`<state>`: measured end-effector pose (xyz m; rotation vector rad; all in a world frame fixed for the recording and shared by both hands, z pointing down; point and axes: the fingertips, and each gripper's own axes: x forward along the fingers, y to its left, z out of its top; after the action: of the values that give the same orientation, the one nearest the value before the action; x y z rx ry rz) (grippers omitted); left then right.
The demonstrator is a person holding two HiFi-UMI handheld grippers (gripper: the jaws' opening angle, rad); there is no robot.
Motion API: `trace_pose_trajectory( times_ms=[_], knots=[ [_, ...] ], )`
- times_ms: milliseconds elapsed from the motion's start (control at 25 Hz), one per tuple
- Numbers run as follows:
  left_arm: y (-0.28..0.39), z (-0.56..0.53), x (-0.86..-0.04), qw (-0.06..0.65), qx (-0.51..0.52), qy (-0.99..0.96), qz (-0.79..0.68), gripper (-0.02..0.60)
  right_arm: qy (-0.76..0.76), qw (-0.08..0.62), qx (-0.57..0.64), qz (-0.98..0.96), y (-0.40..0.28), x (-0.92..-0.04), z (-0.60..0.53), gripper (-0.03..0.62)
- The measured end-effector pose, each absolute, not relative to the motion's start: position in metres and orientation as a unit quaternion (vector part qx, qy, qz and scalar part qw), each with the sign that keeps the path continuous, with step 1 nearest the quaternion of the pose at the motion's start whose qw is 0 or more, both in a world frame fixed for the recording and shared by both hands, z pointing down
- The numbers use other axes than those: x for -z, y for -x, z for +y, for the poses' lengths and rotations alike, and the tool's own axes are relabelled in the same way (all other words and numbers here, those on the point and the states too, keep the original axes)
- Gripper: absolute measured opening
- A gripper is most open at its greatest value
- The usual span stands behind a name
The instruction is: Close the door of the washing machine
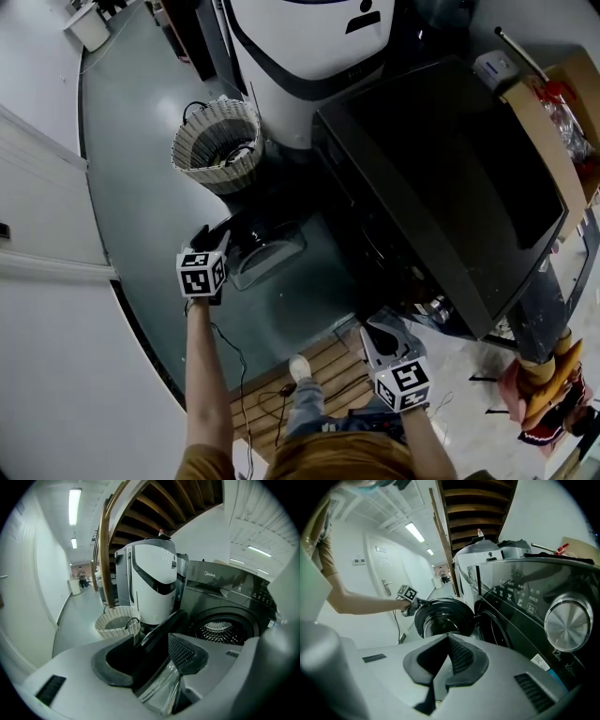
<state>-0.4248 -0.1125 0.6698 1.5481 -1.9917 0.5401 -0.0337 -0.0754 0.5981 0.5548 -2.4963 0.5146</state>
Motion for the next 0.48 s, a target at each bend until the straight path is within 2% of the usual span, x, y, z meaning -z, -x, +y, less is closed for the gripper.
trace_pose_trajectory(
  times_ms=[480],
  knots=[
    [0.393,-0.092,-0.668,0.306,-0.233,-0.574,-0.723,0.210,-0.215,0.241,-0.182,-0.929,0.026,-0.576,-0.058,0.012]
  ],
)
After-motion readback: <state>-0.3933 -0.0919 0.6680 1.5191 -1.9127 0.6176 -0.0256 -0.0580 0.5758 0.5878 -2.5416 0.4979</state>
